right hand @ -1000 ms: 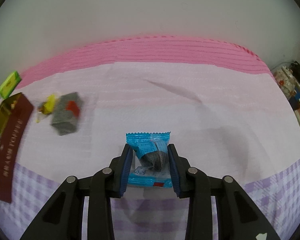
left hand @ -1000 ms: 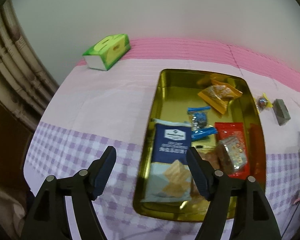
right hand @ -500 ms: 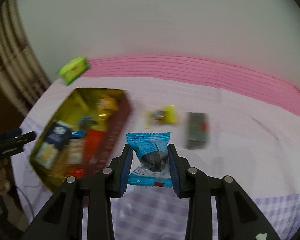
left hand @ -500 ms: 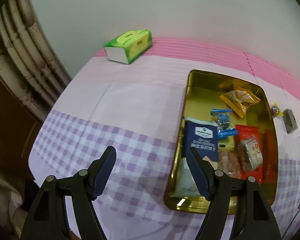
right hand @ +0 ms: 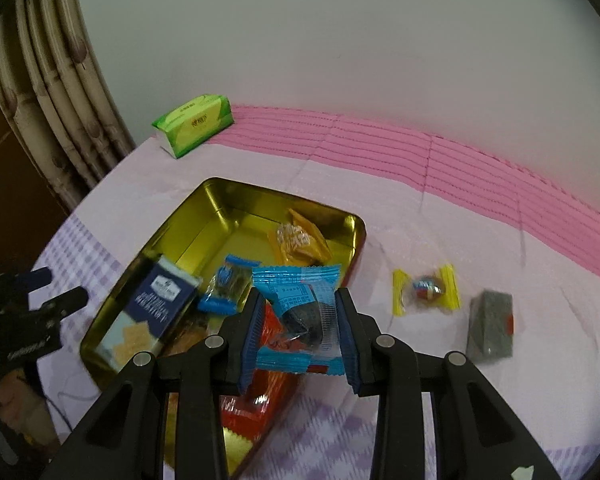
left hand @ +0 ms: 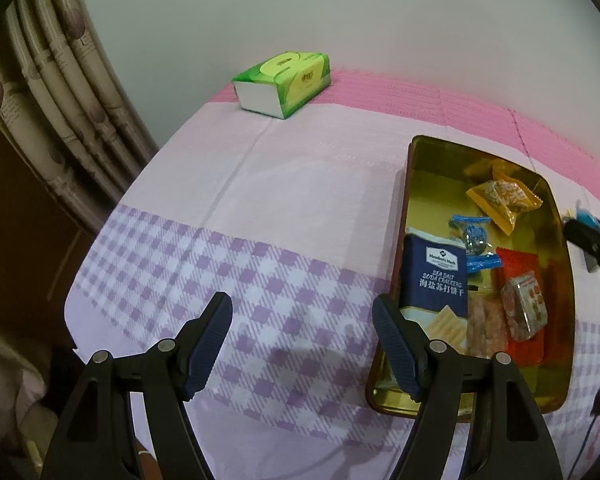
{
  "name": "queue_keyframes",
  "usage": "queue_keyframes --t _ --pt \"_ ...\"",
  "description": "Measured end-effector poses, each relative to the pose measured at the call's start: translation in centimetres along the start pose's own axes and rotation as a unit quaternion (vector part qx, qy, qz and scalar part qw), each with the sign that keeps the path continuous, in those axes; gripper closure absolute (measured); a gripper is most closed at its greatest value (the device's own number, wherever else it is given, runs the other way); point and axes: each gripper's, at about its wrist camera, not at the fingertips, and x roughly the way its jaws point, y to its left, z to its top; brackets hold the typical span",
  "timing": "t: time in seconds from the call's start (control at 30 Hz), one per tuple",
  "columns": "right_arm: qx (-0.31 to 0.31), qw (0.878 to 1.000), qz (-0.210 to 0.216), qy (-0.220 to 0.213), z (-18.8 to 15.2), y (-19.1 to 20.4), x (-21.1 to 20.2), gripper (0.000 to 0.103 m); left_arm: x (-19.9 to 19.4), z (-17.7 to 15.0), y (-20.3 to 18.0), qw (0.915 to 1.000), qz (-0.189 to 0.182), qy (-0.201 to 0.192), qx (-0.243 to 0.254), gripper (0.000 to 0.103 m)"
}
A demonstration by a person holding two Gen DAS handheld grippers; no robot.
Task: Organize snacks
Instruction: 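Lower the blue-wrapped candy into the tin and open the right gripper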
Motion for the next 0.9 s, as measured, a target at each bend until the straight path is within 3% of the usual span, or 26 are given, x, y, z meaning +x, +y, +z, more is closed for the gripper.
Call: queue_keyframes --t 0.43,0.9 --pt "-0.025 0.999 -0.018 0.033 1.4 0.8 3.6 0.070 0.8 -0.1 0.9 0.9997 0.006 0.015 -0.018 0.030" --pt "-0.029 0.999 -0.019 0.042 1.2 1.7 4.4 0.070 0.9 -0.1 0.8 0.9998 0.002 0.015 -0.014 0.030"
